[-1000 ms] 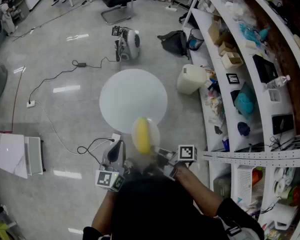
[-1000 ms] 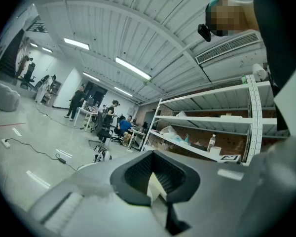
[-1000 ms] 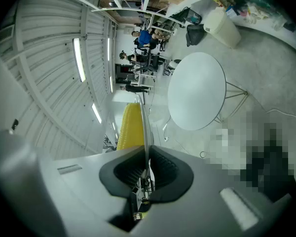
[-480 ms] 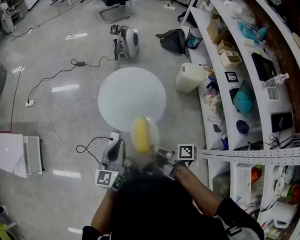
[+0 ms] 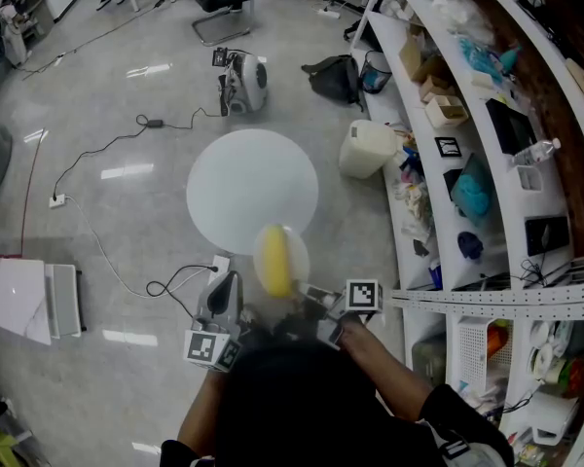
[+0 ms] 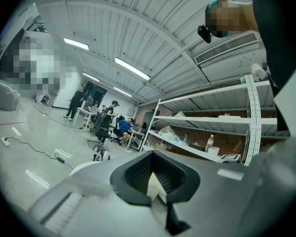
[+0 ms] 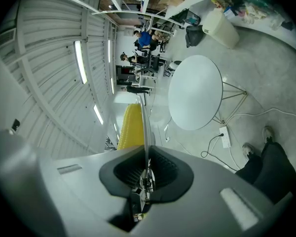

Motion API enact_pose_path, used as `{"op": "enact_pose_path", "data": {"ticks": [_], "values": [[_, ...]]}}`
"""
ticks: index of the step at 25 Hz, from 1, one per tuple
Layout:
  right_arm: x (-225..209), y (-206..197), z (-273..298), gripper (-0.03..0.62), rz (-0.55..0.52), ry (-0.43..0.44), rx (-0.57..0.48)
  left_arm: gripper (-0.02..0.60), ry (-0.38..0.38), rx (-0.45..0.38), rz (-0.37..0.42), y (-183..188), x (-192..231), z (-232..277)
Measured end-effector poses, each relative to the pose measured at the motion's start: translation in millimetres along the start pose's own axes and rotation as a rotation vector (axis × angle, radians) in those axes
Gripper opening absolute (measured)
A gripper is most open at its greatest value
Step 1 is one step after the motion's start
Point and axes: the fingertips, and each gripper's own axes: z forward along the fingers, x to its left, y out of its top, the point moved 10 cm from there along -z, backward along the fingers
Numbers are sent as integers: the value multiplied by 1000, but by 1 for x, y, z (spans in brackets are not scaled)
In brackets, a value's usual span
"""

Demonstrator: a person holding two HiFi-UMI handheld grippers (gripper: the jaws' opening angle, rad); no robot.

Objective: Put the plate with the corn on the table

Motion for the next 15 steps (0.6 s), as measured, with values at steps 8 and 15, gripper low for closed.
{"op": "enact_pose_path", "data": {"ticks": [8,15], "values": [[-4,15,-13,34,-42,47,19,5,38,-78,-12,4,-20,12],[-5,32,-22,34,-60,66,26,5,74,-54,-10,-6,-35,20]]}}
